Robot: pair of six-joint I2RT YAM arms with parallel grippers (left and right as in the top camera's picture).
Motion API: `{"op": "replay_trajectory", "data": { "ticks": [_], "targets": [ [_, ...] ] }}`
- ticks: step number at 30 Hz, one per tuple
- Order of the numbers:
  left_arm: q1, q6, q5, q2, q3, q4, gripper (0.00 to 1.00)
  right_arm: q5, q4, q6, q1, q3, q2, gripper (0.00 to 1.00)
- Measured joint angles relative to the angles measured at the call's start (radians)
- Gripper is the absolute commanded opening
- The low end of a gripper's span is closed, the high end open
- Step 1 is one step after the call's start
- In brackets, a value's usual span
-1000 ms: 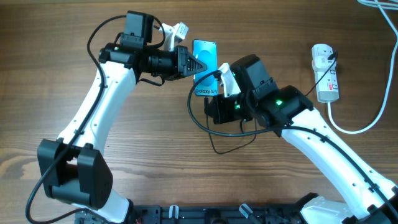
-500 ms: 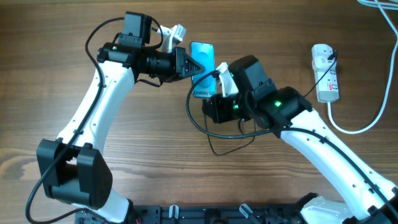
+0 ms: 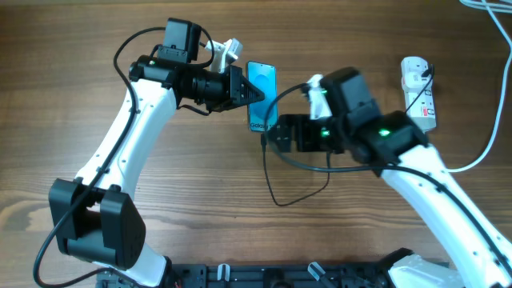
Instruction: Plug charger to phone and switch on socket
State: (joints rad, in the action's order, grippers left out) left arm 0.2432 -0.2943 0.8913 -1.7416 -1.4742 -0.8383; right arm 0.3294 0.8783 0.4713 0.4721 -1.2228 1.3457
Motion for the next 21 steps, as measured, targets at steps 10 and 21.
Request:
{"op": "replay_trajectory", "data": {
  "ticks": [10, 21],
  "targets": [
    [0.024, -0.007, -0.188, -0.071, 0.039, -0.064, 0.04, -0.009, 0.084, 0.068, -0.093, -0.006, -0.03, 1.0],
    [0.129, -0.018, -0.241, -0.249, 0.049, 0.021, 0.04, -0.009, 0.106, 0.093, -0.093, -0.006, -0.005, 1.0]
  ]
}}
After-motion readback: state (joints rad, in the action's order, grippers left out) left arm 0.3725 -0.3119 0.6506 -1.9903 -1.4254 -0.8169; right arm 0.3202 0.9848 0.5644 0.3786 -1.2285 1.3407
